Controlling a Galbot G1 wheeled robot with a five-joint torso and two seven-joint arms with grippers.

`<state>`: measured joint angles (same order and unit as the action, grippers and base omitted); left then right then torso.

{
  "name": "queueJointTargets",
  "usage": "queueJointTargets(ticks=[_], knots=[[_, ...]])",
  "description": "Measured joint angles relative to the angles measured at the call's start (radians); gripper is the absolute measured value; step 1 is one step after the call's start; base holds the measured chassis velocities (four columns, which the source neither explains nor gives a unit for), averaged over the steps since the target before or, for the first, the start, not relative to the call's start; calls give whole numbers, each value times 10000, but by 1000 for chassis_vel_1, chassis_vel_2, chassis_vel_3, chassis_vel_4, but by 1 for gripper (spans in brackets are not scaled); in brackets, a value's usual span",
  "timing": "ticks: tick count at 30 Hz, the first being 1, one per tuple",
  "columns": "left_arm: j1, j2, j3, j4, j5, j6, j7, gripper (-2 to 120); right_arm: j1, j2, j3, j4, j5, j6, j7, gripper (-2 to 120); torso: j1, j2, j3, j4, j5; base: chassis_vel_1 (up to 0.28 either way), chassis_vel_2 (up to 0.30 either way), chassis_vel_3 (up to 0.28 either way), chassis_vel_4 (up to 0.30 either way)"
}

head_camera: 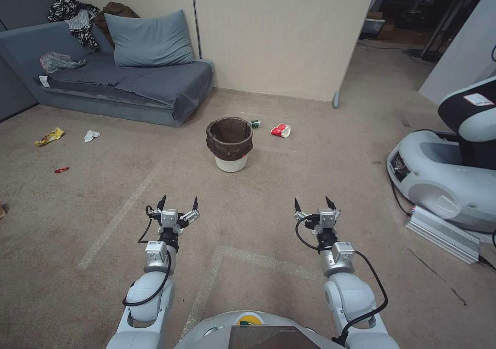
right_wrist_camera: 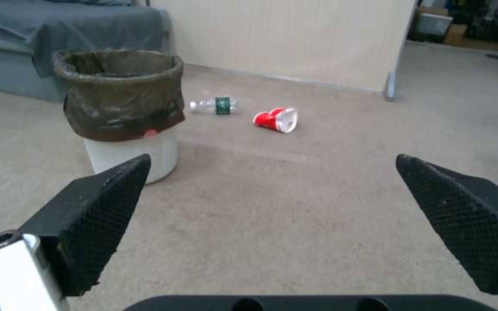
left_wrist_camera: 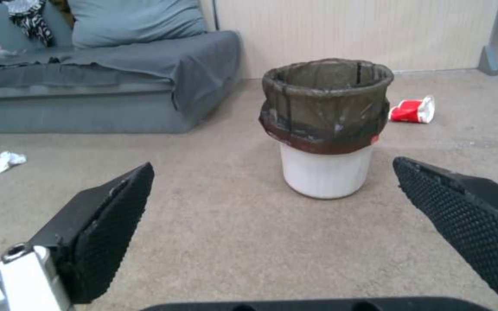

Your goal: Pick up the trash bin, then pick up the garbage from the floor and place it into the trash bin.

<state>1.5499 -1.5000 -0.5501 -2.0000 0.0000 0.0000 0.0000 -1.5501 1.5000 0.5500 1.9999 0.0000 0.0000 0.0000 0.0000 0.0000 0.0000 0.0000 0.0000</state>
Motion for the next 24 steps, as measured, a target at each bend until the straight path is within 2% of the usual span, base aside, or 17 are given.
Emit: queueJointTargets(ticks=[13,16,17,18,19,20,21,22,24], knots=[[0,0,0,0,0,1,0,100,-6,6,8,5,-3,2,0,100,0,0,0,1,0,0,0,0,0],[2,40,64,-168,-3,267,-72,100,-147,198,195,238,-217,189,41,100,0,0,1,7,1,0,0,0,0],[1,91,138,-372,-12,570,-169,100,-311,412,410,514,-474,433,108,100,0,0,0,2,2,0,0,0,0],[1,91,138,-372,-12,570,-169,100,-311,412,410,514,-474,433,108,100,0,0,0,2,2,0,0,0,0],[0,189,278,-738,-30,1133,-341,100,-604,794,790,997,-937,867,235,100,0,0,0,-2,-1,0,0,0,0],[-4,328,502,-1285,-58,1990,-603,100,-810,1046,1046,1308,-1236,1164,323,100,0,0,-2,-7,-6,0,0,0,0],[-4,328,502,-1285,-58,1990,-603,100,-810,1046,1046,1308,-1236,1164,323,100,0,0,-2,-7,-6,0,0,0,0],[-12,412,632,-1604,-115,2485,-772,100,-852,1101,1094,1373,-1308,1217,338,100,0,0,-2,-3,3,0,0,0,0],[-16,436,706,-1673,-194,2664,-841,100,-754,1113,1199,1277,-1302,1443,298,100,0,0,-1,3,-1,0,0,0,0]])
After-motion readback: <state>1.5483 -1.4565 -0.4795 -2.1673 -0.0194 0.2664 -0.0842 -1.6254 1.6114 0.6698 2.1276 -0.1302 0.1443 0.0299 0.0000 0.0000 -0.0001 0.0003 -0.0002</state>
